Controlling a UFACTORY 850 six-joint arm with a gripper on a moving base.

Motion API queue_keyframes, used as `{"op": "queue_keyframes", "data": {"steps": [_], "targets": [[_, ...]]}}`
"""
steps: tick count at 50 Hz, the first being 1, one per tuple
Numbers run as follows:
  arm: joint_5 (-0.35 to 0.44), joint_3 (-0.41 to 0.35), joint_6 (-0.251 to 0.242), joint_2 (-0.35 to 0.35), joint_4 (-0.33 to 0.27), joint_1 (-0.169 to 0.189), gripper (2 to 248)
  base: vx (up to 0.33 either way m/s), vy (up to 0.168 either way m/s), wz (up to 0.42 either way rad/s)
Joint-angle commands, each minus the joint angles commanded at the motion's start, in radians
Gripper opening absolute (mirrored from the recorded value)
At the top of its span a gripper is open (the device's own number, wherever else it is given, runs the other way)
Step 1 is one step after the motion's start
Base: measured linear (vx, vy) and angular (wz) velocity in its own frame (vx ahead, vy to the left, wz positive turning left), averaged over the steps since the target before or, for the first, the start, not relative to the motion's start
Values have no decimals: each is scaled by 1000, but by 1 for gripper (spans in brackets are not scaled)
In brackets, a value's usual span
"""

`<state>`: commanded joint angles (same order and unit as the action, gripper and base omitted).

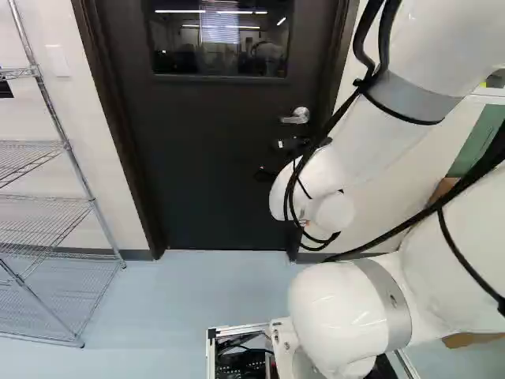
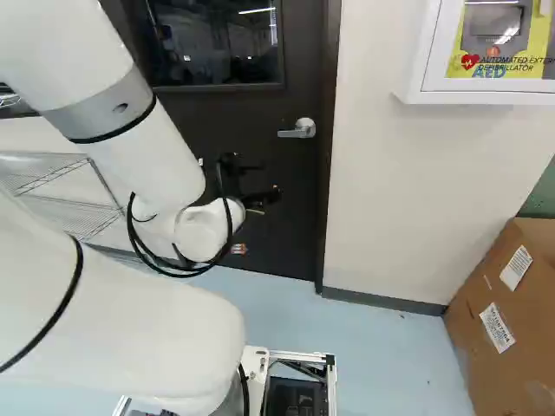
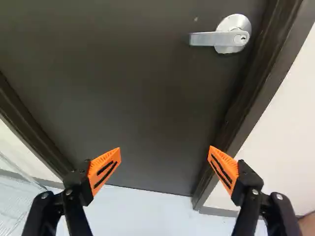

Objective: Open the door and move inside

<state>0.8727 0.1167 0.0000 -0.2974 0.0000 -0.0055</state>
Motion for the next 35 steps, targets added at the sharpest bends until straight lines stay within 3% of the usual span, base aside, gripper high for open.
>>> {"op": "queue_keyframes", "data": {"steps": [35], "targets": [[0, 127, 0, 47, 0, -35, 247, 0, 0, 0]]}}
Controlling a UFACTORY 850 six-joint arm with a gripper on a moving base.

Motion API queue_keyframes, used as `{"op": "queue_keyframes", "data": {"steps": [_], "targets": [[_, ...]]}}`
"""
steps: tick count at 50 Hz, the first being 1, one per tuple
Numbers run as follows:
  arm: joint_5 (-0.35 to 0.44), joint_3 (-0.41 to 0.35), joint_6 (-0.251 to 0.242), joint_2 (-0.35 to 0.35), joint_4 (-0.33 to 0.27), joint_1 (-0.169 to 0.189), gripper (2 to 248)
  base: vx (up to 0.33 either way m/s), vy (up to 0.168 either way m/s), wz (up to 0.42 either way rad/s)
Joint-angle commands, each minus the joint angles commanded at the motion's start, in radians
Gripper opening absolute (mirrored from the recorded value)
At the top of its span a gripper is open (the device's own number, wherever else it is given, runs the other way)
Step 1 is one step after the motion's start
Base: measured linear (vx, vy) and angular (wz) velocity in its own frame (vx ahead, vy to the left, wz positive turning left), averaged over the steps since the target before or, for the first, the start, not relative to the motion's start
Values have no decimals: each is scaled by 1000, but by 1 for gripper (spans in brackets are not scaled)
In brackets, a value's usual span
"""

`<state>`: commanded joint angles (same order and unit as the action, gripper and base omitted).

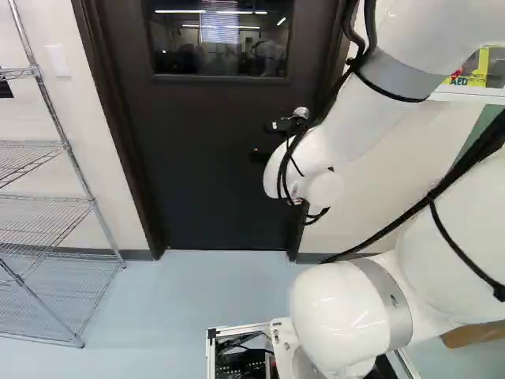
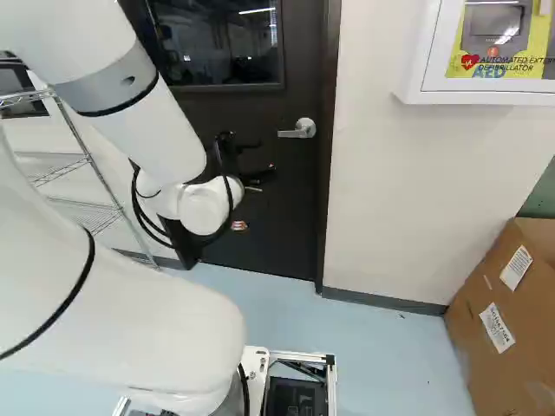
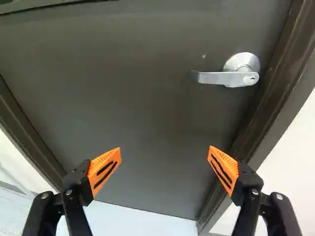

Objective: Open the door and move inside

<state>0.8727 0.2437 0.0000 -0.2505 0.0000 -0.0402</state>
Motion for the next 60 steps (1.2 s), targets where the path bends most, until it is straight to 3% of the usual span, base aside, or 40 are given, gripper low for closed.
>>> {"op": "queue_keyframes", "data": {"steps": [34, 60], "targets": [[0, 132, 0, 58, 0, -32, 247, 0, 0, 0], [0, 210, 0, 78, 0, -34, 247, 0, 0, 0]]}}
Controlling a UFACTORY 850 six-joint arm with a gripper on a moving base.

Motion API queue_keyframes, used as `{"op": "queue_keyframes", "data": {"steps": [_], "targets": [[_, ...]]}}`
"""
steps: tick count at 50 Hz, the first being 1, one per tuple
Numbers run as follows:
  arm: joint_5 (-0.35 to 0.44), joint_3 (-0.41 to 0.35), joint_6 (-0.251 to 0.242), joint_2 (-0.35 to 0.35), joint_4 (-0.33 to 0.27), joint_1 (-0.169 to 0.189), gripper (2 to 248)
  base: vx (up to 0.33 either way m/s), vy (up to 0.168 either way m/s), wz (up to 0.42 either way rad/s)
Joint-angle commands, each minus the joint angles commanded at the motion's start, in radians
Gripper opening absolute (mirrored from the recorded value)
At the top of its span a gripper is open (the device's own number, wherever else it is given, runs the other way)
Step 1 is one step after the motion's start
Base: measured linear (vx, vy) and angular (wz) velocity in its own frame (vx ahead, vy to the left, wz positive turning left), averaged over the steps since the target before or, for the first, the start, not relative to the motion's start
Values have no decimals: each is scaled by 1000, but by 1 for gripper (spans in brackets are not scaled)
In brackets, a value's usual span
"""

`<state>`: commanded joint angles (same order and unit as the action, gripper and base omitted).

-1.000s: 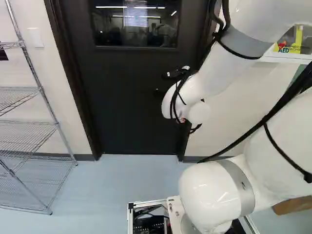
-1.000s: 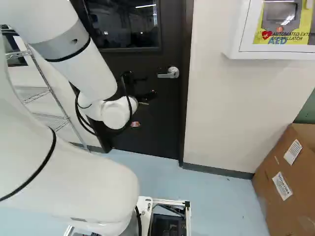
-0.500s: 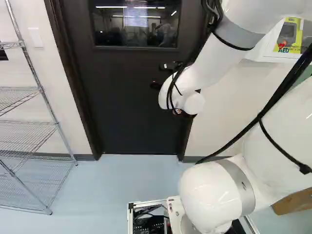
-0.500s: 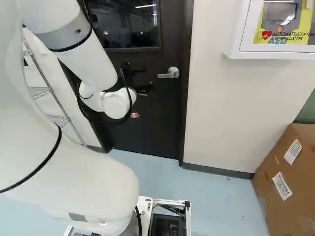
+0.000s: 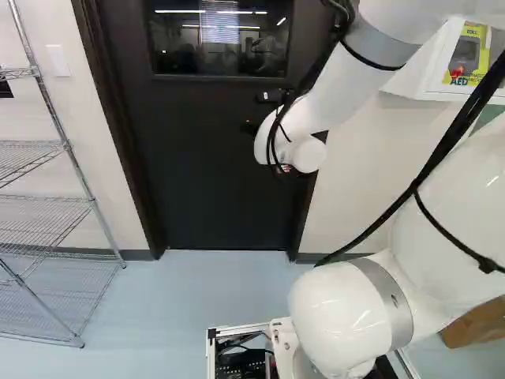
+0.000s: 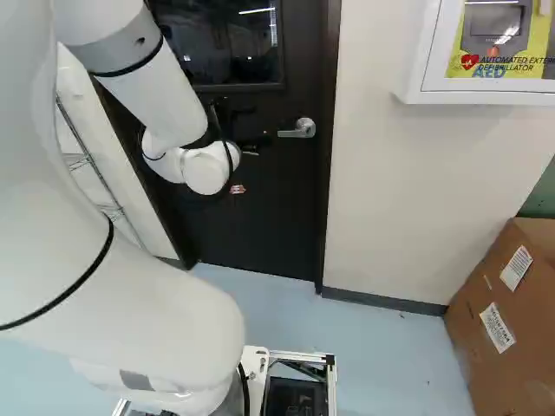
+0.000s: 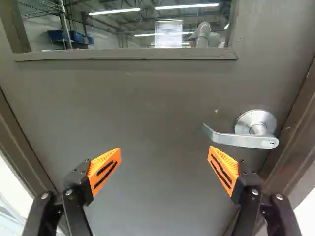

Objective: Open the door and move inside

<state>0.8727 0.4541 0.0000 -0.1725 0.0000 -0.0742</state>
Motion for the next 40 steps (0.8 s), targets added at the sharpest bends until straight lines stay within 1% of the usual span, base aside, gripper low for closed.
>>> {"op": "queue_keyframes", "data": {"steps": [40], "targets": [[-6, 84, 0, -6, 0, 7, 247, 0, 0, 0]]}}
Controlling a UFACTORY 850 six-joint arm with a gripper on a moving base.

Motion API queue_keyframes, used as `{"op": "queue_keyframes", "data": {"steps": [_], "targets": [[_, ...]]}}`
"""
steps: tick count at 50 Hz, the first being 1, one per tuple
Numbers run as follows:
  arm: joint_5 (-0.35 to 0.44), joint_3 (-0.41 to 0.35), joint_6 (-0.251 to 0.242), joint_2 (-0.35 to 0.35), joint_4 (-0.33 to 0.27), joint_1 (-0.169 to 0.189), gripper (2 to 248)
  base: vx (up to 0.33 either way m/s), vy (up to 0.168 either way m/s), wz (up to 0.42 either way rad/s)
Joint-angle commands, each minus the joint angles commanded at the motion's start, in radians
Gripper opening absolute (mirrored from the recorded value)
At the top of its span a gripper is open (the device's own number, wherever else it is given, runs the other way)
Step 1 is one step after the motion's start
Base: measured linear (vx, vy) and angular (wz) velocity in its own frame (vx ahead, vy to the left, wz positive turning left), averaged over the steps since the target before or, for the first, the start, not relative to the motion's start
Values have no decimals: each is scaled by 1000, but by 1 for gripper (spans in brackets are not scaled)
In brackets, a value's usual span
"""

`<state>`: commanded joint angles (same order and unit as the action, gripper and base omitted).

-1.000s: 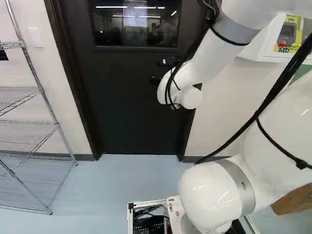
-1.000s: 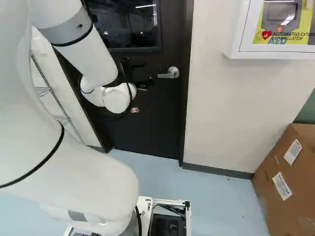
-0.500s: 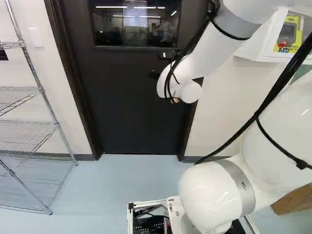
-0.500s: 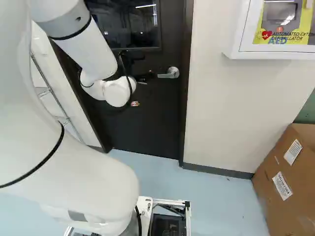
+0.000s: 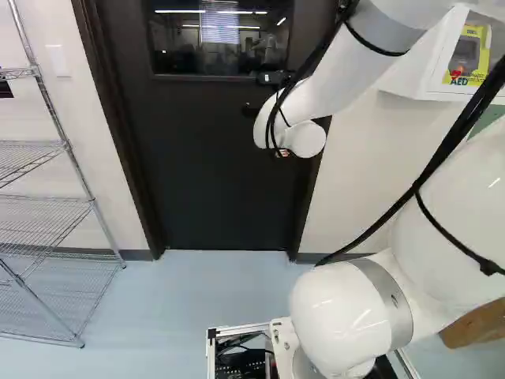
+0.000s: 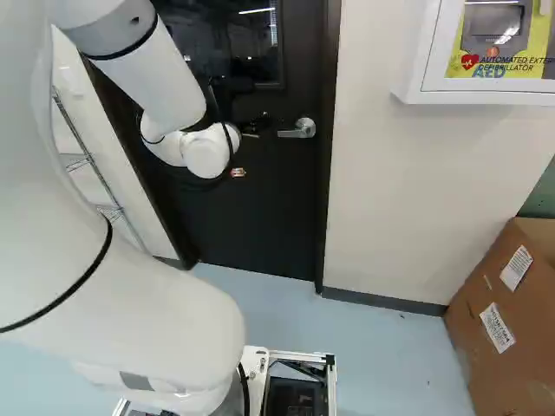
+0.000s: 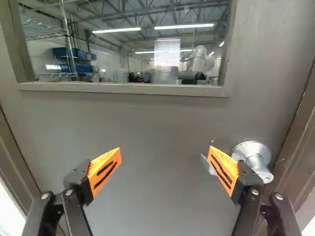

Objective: Open the door and move inside

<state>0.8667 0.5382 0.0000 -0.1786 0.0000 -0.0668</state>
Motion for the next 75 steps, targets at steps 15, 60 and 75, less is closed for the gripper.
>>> {"op": "queue_keyframes", "data": {"steps": [15, 60, 75], "targets": [[-58, 46, 0, 14, 0, 17, 247, 0, 0, 0], [-305, 226, 0, 122, 0, 57, 247, 0, 0, 0], [-332, 252, 0, 149, 0, 64, 247, 0, 0, 0]]}}
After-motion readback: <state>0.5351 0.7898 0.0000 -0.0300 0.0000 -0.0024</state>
